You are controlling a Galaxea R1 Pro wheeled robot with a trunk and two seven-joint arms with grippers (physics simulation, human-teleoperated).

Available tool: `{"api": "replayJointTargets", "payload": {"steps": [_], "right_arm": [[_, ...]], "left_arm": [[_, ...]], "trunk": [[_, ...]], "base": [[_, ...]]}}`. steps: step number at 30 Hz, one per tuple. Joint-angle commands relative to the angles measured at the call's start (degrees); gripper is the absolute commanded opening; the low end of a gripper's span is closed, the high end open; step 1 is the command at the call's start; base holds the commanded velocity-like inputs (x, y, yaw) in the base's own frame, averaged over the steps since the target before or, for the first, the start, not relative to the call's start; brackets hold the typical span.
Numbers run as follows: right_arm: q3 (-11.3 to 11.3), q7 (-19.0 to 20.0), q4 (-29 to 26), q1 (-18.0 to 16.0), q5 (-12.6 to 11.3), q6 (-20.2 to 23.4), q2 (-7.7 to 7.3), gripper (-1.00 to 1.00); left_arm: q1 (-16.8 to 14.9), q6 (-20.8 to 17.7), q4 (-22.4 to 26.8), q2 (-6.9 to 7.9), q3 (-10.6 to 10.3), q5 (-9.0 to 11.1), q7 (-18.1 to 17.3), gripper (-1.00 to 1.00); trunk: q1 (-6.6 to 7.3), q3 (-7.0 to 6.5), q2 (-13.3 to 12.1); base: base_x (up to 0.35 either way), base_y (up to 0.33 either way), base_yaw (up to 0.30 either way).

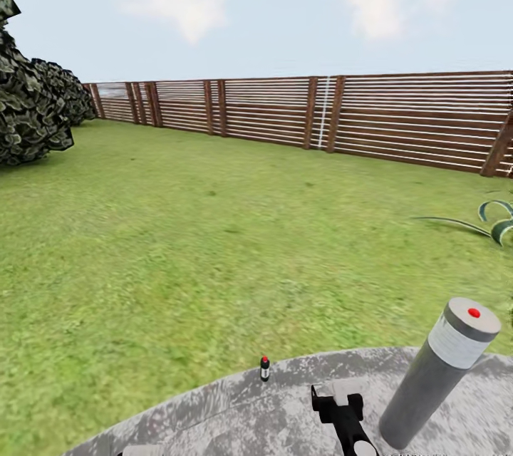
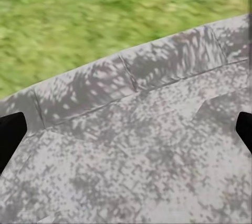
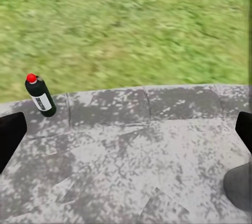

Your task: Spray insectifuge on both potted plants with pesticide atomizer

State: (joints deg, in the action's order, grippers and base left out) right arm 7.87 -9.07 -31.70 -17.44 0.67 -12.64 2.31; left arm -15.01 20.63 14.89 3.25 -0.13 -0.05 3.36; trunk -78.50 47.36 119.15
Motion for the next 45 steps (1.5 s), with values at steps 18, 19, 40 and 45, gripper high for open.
{"api": "replayJointTargets", "payload": {"steps": [18, 19, 40, 45], "right_arm": [[0.3, -0.5, 0.1, 0.0, 0.1, 0.0, -0.03, 1.0], [0.3, -0.5, 0.1, 0.0, 0.1, 0.0, -0.03, 1.0], [0.3, -0.5, 0.1, 0.0, 0.1, 0.0, -0.03, 1.0], [0.3, -0.5, 0.1, 0.0, 0.1, 0.0, -0.03, 1.0]], "left_arm": [[0.0, 0.2, 0.0, 0.01, 0.0, 0.1, 0.2, 1.0], [0.0, 0.2, 0.0, 0.01, 0.0, 0.2, 0.2, 1.0], [0.0, 0.2, 0.0, 0.0, -0.1, 0.1, 0.2, 1.0], [0.0, 0.2, 0.0, 0.0, 0.0, 0.2, 0.2, 1.0]], "trunk": [[0.01, -0.04, 0.0], [0.01, -0.04, 0.0], [0.01, -0.14, 0.0], [0.01, -0.25, 0.0]], "base": [[0.078, 0.122, -0.016], [0.057, 0.308, -0.066], [0.006, 0.329, -0.24], [0.0, 0.332, -0.261]]}}
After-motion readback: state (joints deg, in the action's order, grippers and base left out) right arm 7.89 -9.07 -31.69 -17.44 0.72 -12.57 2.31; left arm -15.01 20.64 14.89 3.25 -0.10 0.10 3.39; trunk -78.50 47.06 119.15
